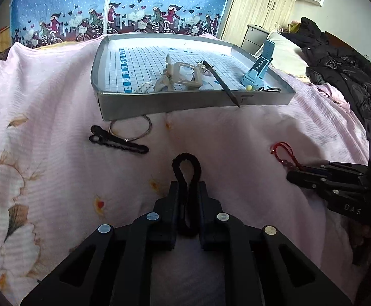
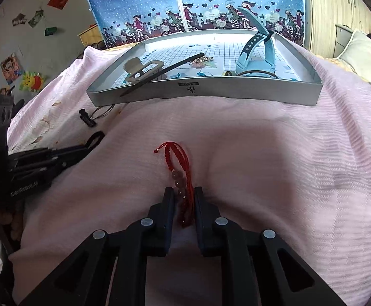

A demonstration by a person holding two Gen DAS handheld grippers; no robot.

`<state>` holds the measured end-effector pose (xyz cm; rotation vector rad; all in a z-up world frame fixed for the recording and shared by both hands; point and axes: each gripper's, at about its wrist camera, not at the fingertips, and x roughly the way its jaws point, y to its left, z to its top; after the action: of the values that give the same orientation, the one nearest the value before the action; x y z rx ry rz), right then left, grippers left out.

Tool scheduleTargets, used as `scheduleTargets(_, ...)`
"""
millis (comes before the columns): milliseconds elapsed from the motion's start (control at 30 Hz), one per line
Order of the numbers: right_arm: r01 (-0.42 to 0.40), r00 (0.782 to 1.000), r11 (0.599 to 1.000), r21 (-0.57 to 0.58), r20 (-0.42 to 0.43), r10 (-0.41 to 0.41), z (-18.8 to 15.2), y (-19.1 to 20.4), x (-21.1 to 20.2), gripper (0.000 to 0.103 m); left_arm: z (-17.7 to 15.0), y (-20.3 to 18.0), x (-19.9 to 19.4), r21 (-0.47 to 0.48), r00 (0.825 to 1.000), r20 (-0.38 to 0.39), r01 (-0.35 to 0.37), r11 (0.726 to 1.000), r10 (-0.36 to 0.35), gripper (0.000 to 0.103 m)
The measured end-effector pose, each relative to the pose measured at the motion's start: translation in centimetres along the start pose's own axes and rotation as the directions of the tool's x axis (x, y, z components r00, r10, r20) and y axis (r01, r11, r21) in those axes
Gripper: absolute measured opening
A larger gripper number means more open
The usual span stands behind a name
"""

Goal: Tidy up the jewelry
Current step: 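Grasp the black hair tie with the left tool while the right tool grasps the red beaded string, then carry the hair tie into the tray with the left tool while the right tool carries the red string there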

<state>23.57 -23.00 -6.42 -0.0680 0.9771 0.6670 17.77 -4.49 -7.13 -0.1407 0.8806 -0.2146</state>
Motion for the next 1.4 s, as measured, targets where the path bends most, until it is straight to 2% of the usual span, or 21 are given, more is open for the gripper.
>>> scheduleTargets(233,-0.016,1.000,1.000,0.023,0.004,0.016,0.0,-0.2,0.1,0.015,-0.1,-0.4,-0.2,-0.016,0.999,-0.035,-0.013,1.000,0.012,0.010)
scheduleTargets(367,0.012,1.000,1.000,-0.003,0.007,-0.012,0.1,0.3,0.1,0.015,-0.1,-0.2,0.0,-0.023,0.999,-0.053,-0.010,1.000,0.009,0.010)
scheduleTargets(500,0.027,0.999,1.000,-0.016,0.018,-0.027,0.0,0.6,0.2,0.010,0.2,-0.3,0.1,-0.011,0.996,-0.088,-0.016,1.000,0.015,0.010)
scheduleTargets(567,-0.019,0.999,0.999,0.035,0.033,0.018,0.1,0.1,0.0,0.008,0.1,-0.5,-0.1,-0.002,0.995,-0.093,-0.029,1.000,0.029,0.010)
scheduleTargets(633,-0.149,0.988,0.977,0.150,0.068,0.140,0.1,-1.4,-0.2,0.008,-0.1,-0.8,-0.4,-0.005,0.996,-0.087,-0.037,0.999,0.037,0.010)
scheduleTargets(700,-0.235,0.971,0.943,0.235,0.103,0.216,0.0,-2.6,-0.1,0.008,-0.5,-0.9,-1.0,-0.043,0.998,-0.057,-0.005,0.999,0.003,0.008)
scheduleTargets(800,-0.274,0.960,0.927,0.258,0.130,0.248,0.1,-3.0,-0.1,0.008,-1.3,-0.8,-1.7,-0.089,0.997,-0.023,0.070,0.994,-0.072,0.005)
scheduleTargets(933,-0.254,0.961,0.945,0.206,0.166,0.222,0.6,-2.1,-1.0,0.008,-1.2,-0.4,-2.2,-0.154,0.993,0.005,0.121,0.981,-0.122,0.003)
scheduleTargets(1000,-0.220,0.964,0.960,0.172,0.189,0.187,0.9,-1.5,-1.5,0.008,-1.3,-0.2,-3.0,-0.190,0.988,0.083,0.146,0.971,-0.133,0.003)
scheduleTargets(1167,-0.154,0.958,0.981,0.121,0.262,0.118,1.6,-0.9,-2.4,0.008,-0.4,-1.9,-4.5,-0.123,0.979,0.188,0.103,0.987,-0.079,0.003)
scheduleTargets(1267,-0.141,0.936,0.980,0.143,0.341,0.085,2.5,-1.5,-2.7,0.008,1.1,-2.8,-5.2,-0.092,0.963,0.266,0.070,0.993,-0.044,0.003)
scheduleTargets(1300,-0.130,0.928,0.982,0.140,0.367,0.070,3.2,-1.7,-2.7,0.008,2.2,-2.7,-5.3,-0.102,0.955,0.295,0.063,0.993,-0.031,0.003)
scheduleTargets(1400,-0.099,0.913,0.987,0.126,0.406,0.040,5.2,-2.4,-2.6,0.008,6.0,-2.3,-4.4,-0.129,0.948,0.318,0.054,0.990,-0.010,0.003)
